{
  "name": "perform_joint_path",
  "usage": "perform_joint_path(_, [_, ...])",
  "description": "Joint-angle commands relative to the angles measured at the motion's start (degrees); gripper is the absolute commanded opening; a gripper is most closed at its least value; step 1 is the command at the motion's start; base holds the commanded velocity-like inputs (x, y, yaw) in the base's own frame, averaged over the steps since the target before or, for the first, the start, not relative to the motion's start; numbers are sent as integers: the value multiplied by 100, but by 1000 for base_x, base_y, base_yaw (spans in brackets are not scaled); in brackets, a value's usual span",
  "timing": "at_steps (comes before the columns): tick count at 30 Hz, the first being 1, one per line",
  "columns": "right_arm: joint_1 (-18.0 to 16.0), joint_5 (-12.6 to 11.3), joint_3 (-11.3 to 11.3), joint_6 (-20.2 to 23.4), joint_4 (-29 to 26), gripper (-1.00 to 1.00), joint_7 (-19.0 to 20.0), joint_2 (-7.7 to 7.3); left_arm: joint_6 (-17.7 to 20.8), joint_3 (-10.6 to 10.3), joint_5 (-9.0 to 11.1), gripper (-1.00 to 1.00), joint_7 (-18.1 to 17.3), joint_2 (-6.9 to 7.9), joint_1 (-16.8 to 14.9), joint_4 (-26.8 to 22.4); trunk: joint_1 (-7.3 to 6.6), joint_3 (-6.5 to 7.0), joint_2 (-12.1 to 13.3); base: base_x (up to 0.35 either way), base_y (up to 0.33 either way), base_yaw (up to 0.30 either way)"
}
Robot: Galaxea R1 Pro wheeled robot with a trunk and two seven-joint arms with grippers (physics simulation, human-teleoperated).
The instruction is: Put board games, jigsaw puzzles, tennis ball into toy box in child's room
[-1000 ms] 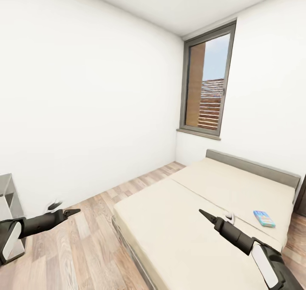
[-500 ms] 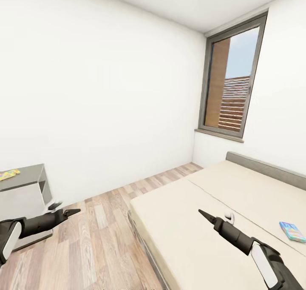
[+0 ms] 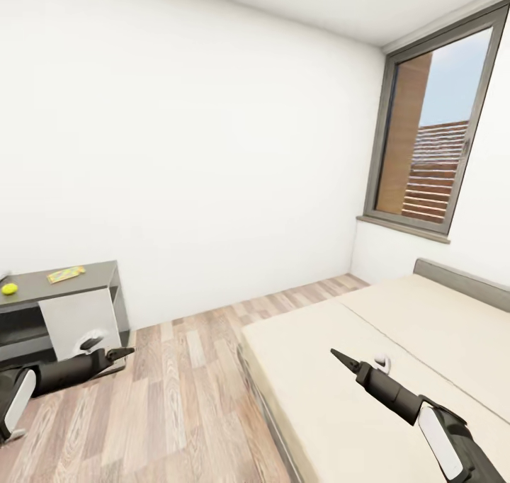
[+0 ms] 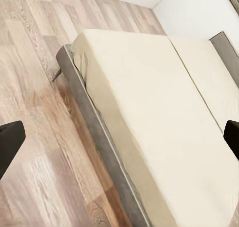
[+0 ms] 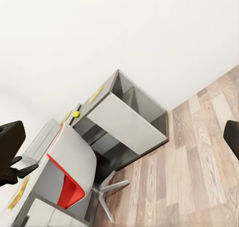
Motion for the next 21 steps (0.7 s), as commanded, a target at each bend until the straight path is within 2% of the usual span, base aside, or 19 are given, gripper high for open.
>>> perform_joint_path(1, [-3, -38, -4, 45, -1, 100, 3, -2, 29, 6, 8, 100, -12, 1, -7, 3, 0, -11, -7, -32, -35, 292])
perform_joint_path(11, [-3, -38, -4, 45, -1, 100, 5, 2, 29, 5, 8, 100, -13, -3, -7, 3, 0, -34, -7, -22, -20, 291])
perform_joint_path(16, [-3, -38, -4, 45, -1, 100, 5, 5, 29, 5, 8, 100, -11, -4, -7, 3, 0, -47, -7, -109, -126, 283])
perform_joint_path(21, [-3, -38, -4, 45, -1, 100, 5, 6, 29, 5, 8, 100, -12, -3, -7, 3, 0, -55, -7, -73, -111, 151])
